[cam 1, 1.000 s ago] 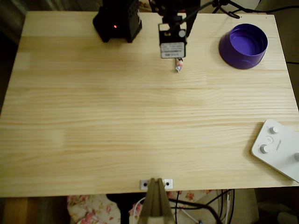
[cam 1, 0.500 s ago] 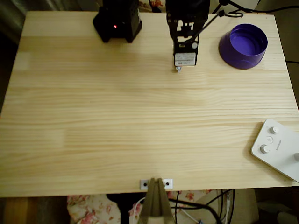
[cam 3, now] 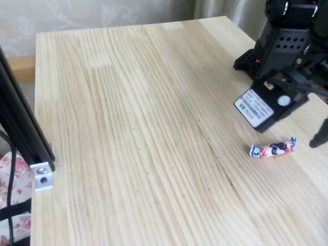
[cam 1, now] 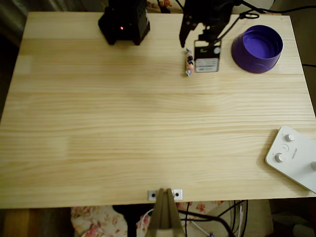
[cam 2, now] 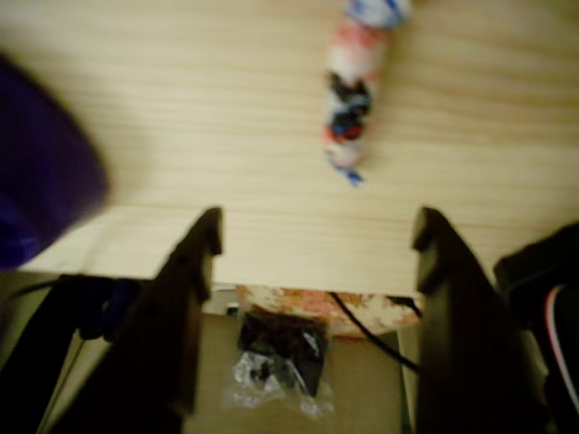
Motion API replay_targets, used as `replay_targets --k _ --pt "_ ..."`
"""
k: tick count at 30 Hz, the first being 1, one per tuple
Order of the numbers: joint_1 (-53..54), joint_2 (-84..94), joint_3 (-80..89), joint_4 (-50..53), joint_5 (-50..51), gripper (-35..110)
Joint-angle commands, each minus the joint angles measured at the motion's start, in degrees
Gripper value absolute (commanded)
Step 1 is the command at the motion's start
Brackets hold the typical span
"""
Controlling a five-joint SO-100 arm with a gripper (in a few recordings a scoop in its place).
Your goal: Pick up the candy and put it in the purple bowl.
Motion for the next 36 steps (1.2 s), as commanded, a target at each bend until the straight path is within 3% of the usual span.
replay_targets --k 1,36 --pt "0.0 -0.62 -6.59 -0.79 -0.18 30" --pt "0.79 -3.08 11.07 -15.73 1.41 34"
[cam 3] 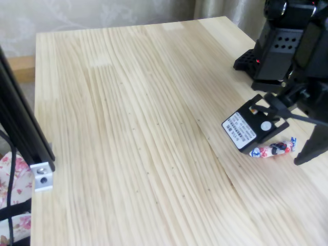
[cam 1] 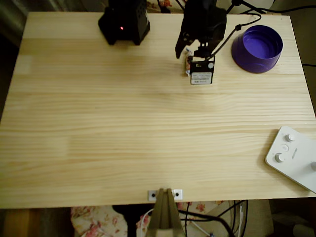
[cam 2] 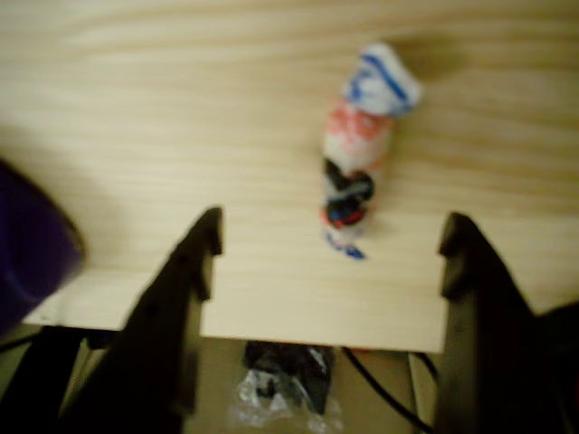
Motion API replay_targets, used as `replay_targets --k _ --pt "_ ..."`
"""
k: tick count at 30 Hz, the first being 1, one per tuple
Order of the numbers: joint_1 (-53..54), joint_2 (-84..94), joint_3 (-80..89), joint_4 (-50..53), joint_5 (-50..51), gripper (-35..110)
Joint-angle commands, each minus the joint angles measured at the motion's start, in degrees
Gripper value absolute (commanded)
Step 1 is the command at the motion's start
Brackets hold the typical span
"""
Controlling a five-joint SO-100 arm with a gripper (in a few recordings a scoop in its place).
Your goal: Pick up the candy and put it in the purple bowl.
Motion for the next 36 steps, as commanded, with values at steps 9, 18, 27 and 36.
replay_targets --k 9,18,27,36 --pt "-1.14 3.52 4.66 -3.69 3.6 34" --pt "-1.23 4.48 6.86 -4.83 4.57 34" --pt "-1.23 6.77 7.12 -4.75 4.22 30" --pt "-0.88 9.32 8.09 -4.66 2.64 18"
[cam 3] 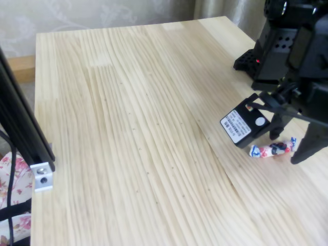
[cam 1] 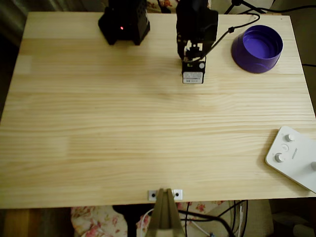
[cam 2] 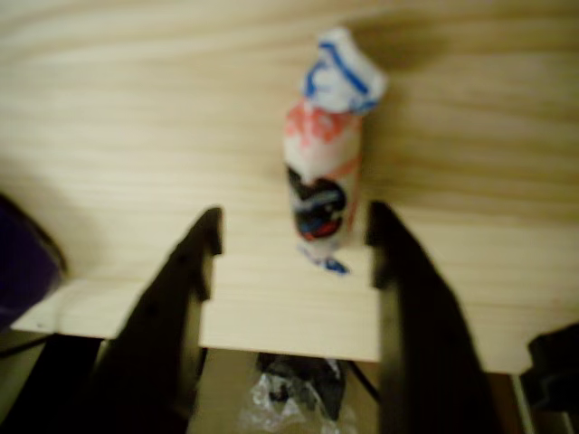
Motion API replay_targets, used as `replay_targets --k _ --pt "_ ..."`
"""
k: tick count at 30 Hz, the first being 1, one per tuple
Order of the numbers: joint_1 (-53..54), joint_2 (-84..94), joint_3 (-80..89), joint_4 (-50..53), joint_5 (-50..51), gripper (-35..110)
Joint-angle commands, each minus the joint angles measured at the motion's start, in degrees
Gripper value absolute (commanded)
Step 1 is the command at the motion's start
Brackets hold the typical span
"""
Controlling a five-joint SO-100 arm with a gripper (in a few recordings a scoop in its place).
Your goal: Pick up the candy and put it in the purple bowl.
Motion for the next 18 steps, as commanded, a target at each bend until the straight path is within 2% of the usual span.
replay_targets --k 1,11,18 --pt "-0.44 4.04 -0.09 0.35 0.26 16" --pt "-0.53 6.42 0.26 2.2 0.26 10" --pt "-0.53 6.77 -0.35 3.34 0.26 13"
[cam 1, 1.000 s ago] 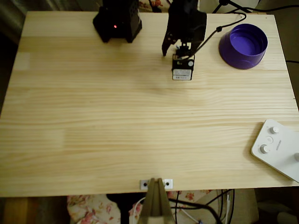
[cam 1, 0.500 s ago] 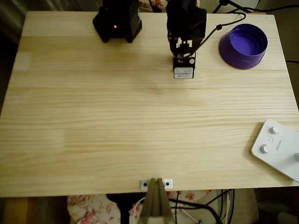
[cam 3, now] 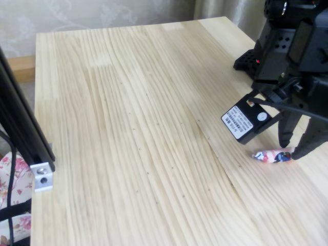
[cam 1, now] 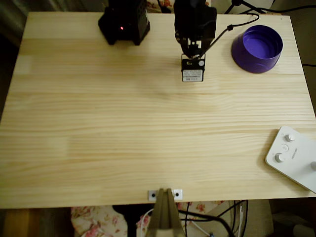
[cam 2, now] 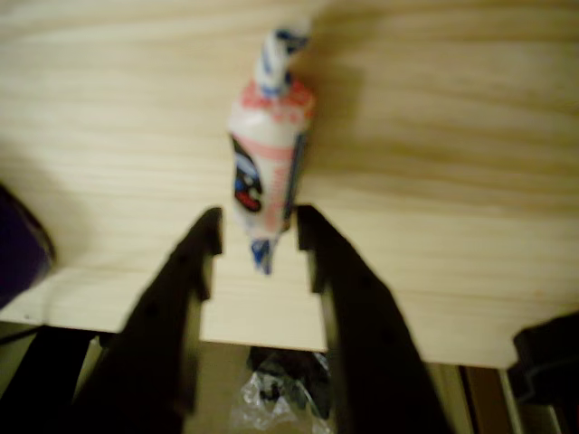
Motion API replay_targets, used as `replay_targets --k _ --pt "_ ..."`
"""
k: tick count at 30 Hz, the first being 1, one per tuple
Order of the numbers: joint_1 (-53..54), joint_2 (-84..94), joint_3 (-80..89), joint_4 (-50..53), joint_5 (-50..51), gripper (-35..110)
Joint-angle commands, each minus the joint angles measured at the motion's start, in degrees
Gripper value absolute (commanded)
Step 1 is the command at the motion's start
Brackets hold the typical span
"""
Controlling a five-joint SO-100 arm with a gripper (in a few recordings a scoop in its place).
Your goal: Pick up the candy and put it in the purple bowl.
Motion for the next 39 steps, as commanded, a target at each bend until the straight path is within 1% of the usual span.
replay_targets --k 1,6,15,31,39 --pt "-0.26 4.39 -2.11 2.64 0.79 16" --pt "0.53 3.96 -6.68 7.12 0.0 21" --pt "1.23 -4.92 -13.36 5.8 -1.67 21" --pt "-0.26 -13.89 -11.78 3.08 1.76 21" --pt "0.18 -13.8 -11.78 3.34 2.11 15"
